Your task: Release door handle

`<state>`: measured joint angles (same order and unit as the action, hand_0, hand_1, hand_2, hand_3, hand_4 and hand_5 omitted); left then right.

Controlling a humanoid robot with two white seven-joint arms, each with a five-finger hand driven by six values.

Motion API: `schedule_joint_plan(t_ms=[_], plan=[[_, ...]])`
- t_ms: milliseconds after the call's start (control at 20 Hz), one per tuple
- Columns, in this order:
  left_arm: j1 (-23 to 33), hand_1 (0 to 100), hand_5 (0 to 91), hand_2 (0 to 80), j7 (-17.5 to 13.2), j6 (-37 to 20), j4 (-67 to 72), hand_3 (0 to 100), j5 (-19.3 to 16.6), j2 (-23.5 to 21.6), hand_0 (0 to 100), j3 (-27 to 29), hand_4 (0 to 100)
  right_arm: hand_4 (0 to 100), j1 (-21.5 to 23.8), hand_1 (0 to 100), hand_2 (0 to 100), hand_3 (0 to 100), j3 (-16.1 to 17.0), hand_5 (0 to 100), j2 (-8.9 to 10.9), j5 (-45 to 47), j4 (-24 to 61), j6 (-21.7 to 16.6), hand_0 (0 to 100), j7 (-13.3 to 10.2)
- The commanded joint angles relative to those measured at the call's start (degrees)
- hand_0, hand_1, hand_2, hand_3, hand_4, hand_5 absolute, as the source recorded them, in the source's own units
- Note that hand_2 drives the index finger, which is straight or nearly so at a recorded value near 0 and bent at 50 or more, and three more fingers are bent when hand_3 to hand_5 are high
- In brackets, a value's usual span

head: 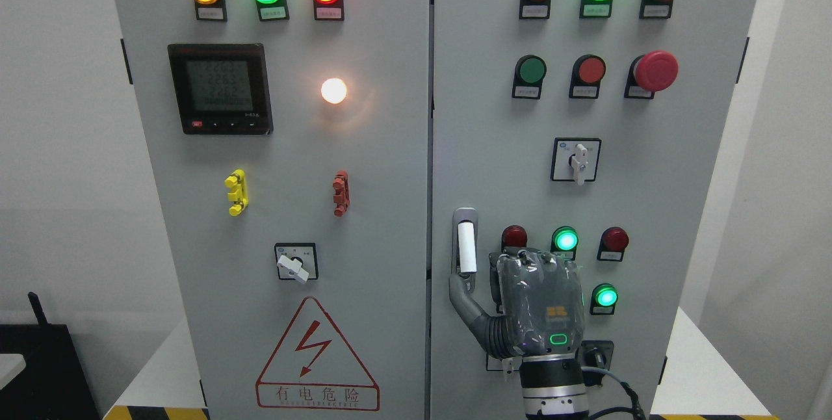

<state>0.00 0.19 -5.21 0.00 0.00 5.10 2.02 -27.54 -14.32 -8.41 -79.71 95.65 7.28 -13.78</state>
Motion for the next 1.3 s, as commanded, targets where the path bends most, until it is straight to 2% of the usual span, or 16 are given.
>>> schedule_joint_plan(t_ms=[0,702,952,1253], plan=[[-0.88,39,0.0,0.0,-0.01,0.02,1.41,0,-1.67,0.0,12,0.0,0,100,-0.33,42,100,100,-0.09,96,-0.03,0.08,-0.12,0.01,28,0.07],[-0.88,39,0.0,0.0,-0.01,0.02,1.32,0,-1.58,0.0,12,0.0,0,100,-1.12,42,100,100,-0.09,96,-0.03,0.17,-1.35,0.1,38,-0.02],[-0.88,39,0.0,0.0,-0.01,0.02,1.32,0,-1.58,0.0,12,0.0,0,100,-1.03,42,100,100,-0.09,96,-0.03,0.17,-1.26,0.01,46,-0.02],[-0.88,39,0.0,0.0,-0.01,0.02,1.32,0,-1.67,0.0,12,0.0,0,100,-0.59,43,100,100,-0.09,96,-0.03,0.17,-1.17,0.01,47,-0.11]])
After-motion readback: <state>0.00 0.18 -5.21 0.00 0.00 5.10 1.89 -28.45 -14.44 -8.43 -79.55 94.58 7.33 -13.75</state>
